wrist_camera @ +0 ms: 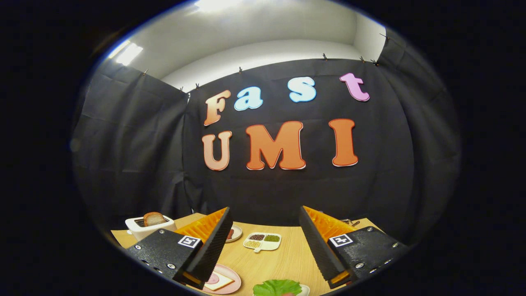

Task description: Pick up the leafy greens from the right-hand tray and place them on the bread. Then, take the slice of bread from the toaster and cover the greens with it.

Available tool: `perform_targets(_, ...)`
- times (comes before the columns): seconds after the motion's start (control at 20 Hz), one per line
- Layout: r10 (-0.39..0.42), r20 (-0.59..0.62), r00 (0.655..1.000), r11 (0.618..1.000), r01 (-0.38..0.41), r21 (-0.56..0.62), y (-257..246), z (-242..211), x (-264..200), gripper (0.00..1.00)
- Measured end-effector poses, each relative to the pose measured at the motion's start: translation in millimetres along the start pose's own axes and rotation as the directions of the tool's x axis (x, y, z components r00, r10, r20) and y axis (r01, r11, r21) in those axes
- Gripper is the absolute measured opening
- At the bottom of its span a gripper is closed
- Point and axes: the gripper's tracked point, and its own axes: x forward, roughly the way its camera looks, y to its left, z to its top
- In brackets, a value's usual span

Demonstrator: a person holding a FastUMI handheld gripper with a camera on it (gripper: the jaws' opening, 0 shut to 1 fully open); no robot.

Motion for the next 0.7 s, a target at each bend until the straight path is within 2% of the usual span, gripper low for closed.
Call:
perform_targets(0.2,0.012,-0.143,0.990,0.998,-0.003,0.061,-7.4,-43.4,8.8,0.98)
perform_targets(0.4,-0.041,-0.275,0.961,0.997,0.059,0.056,-36.6,-86.4,11.5,0.98)
perform_targets(0.5,-0.037,-0.347,0.937,0.997,0.061,0.057,-38.7,-110.1,10.2,0.98)
perform_targets(0.7,0.037,-0.502,0.864,0.996,0.008,0.089,-31.4,-153.5,-4.4,0.98)
